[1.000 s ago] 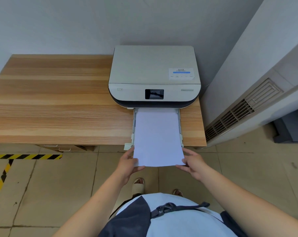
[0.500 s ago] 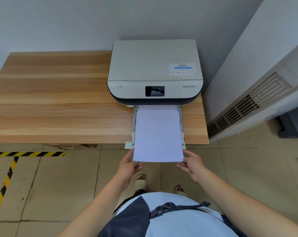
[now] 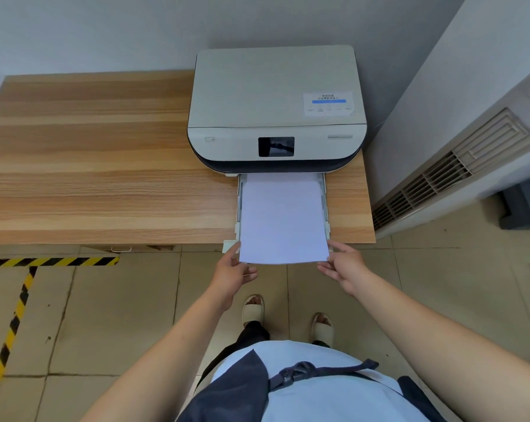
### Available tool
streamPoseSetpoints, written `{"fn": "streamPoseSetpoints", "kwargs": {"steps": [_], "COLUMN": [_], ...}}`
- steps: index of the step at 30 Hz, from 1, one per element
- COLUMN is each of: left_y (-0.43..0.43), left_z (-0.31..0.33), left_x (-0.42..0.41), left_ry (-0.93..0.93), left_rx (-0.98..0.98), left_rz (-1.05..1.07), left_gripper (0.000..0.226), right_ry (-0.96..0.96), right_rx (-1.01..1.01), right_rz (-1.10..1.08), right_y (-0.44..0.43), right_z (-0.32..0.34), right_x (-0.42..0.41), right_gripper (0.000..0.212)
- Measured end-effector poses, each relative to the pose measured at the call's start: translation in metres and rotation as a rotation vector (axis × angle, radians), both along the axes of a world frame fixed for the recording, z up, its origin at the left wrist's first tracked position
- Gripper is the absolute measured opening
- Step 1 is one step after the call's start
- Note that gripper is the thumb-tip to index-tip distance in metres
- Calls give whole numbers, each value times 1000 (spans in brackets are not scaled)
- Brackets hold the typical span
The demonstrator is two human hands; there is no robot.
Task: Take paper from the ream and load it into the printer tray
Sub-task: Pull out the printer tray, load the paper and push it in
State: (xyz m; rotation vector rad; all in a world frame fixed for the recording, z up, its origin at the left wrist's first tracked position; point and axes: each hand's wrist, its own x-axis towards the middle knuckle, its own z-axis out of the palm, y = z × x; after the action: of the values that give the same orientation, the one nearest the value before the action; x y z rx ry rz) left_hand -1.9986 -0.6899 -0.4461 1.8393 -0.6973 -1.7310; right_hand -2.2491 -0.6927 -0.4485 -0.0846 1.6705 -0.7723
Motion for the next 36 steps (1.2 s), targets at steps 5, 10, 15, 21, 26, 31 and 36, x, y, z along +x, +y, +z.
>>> {"fn": "streamPoseSetpoints", "kwargs": {"steps": [5, 10, 15, 21, 26, 31, 36], "left_y": [-13, -26, -35, -45, -48, -54, -58], "left_z": [3, 4, 4, 3, 3, 2, -1], "left_x": [-3, -3, -6, -13, -12, -13, -13], "left_ry": [-44, -67, -89, -90, -89, -93, -96], "left_rx": [4, -10, -18, -15, -8, -11, 1], "left_rz": [-12, -5, 1, 39, 33, 37, 40], "left_gripper": [65, 64, 63, 66, 68, 67, 68], "right_ry": [-11, -2, -7, 2, 42, 43, 34], "right_rx": [10, 4, -11, -45, -40, -30, -36], "right_rz": [-15, -28, 11, 16, 43, 53, 49], "right_y": [-14, -25, -28, -35, -39, -41, -46], "right_z": [-3, -1, -2, 2, 3, 6, 8], "right_x": [0, 4, 6, 7, 9, 11, 11], "right_gripper": [50, 51, 57, 58, 60, 63, 68]}}
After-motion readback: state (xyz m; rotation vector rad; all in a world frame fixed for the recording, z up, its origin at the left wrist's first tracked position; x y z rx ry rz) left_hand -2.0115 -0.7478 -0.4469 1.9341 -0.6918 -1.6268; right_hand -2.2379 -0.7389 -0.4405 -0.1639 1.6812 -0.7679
